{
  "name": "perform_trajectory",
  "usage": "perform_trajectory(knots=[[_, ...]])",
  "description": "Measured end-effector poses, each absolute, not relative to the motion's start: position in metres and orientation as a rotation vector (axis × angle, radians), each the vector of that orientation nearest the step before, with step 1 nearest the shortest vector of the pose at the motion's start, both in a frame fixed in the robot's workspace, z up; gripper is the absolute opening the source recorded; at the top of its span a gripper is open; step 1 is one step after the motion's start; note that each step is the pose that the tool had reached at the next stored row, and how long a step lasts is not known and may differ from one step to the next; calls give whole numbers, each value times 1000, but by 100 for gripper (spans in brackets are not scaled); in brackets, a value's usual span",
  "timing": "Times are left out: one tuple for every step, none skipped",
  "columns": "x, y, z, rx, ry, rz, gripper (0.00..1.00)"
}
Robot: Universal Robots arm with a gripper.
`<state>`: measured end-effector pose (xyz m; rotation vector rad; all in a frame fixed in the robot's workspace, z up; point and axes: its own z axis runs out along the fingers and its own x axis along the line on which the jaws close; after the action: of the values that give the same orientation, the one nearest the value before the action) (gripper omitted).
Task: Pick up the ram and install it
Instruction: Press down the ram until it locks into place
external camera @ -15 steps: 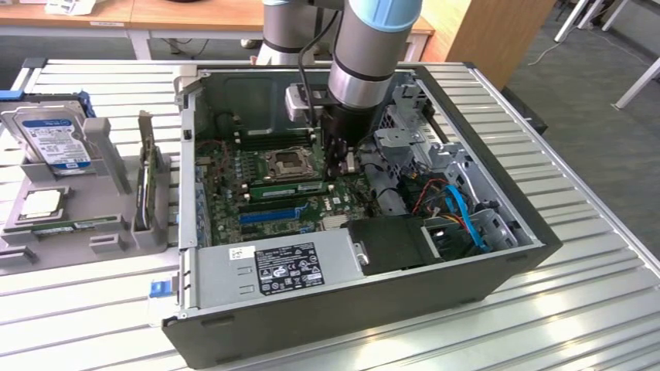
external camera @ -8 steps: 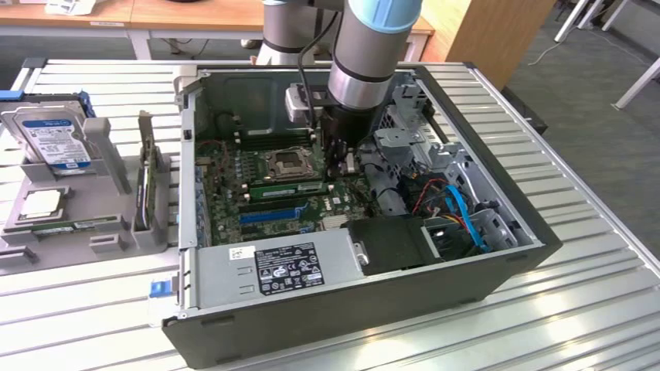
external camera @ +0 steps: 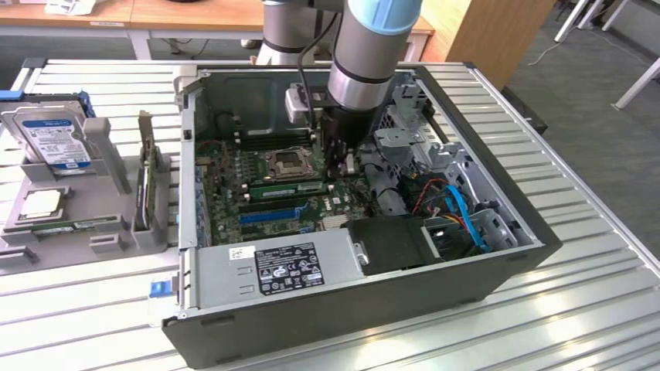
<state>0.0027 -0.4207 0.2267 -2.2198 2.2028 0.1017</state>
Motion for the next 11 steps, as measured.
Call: perform_trajectory(knots=[[3, -421, 227, -2220, 2203, 101, 10], [3, -421, 227, -2220, 2203, 101, 10], [3, -421, 227, -2220, 2203, 101, 10], [3, -421, 227, -2220, 2203, 101, 10], [3, -421, 226, -2220, 2203, 102, 10], [3, -421, 226, -2220, 2203, 102, 10], [3, -421, 226, -2220, 2203, 102, 10], [3, -421, 226, -2219, 2203, 102, 10], [3, -421, 225, -2220, 2203, 102, 10], [3, -421, 225, -2220, 2203, 102, 10], [3, -421, 224, -2220, 2203, 101, 10]])
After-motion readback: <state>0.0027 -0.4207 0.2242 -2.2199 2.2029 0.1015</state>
